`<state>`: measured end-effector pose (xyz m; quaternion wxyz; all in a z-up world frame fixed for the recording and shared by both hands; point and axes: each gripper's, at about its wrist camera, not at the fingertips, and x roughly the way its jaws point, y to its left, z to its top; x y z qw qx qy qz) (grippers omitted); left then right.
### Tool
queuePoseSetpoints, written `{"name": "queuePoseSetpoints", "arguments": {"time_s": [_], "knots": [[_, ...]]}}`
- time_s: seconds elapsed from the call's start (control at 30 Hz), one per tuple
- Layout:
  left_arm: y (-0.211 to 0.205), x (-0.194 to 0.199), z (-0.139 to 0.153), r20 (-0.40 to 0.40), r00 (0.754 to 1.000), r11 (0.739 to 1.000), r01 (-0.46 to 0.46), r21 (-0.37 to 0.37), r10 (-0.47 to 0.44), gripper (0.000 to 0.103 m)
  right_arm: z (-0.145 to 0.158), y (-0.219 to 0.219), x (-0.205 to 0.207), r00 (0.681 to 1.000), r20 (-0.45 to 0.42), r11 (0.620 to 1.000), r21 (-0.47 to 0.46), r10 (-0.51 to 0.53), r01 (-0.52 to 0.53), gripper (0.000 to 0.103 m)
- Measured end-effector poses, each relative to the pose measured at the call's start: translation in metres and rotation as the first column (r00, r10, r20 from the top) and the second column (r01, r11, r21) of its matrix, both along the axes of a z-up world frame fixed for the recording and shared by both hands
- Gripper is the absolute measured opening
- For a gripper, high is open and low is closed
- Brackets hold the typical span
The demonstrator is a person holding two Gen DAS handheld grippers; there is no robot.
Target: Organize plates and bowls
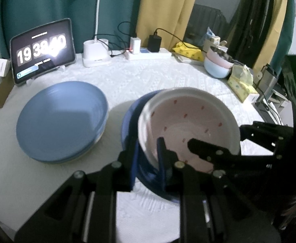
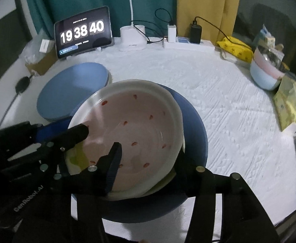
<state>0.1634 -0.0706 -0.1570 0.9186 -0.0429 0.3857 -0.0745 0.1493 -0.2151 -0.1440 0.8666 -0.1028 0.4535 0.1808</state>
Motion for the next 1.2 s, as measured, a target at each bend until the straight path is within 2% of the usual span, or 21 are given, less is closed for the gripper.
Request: {"name": "queuePoseSetpoints", "arguments": {"time_s": [0.13, 0.27, 0.33, 0.77, 1.03, 1.2], "knots": [[0.001, 0.0, 0.0, 0.003, 1.0, 1.0, 0.002, -0.006, -0.002, 0.018, 0.003, 0.002, 0.0, 1.0, 0.025, 1.0, -0.028, -0.005, 0.006, 0.053], [0.001, 0.0, 0.0, 0.005, 1.0, 1.0, 0.007, -0.01, -0.007, 0.018, 0.005, 0.0, 0.0, 1.0, 0.026, 1.0, -0.016, -0.015, 0.015, 0.054], [0.002, 0.0, 0.0, 0.007, 1.0, 1.0, 0.009, -0.013, -0.009, 0.018, 0.007, -0.003, 0.001, 0.999, 0.037, 0.999, -0.026, -0.039, 0.04, 0.06], [0.014, -0.003, 0.017, 0.053, 0.998, 1.0, -0.014, -0.016, 0.014, 0.02, 0.025, -0.019, -0.001, 0.996, 0.068, 0.998, 0.039, -0.05, 0.047, 0.06], [0.03, 0.0, 0.015, 0.043, 0.998, 0.999, -0.05, -0.007, 0.05, 0.025, 0.035, -0.043, 0.0, 0.992, 0.094, 0.992, 0.103, -0.083, 0.073, 0.06], [0.036, 0.001, 0.008, 0.024, 0.998, 0.998, -0.057, -0.011, 0.058, 0.028, 0.036, -0.067, 0.002, 0.984, 0.111, 0.982, 0.14, -0.143, 0.127, 0.06]]}}
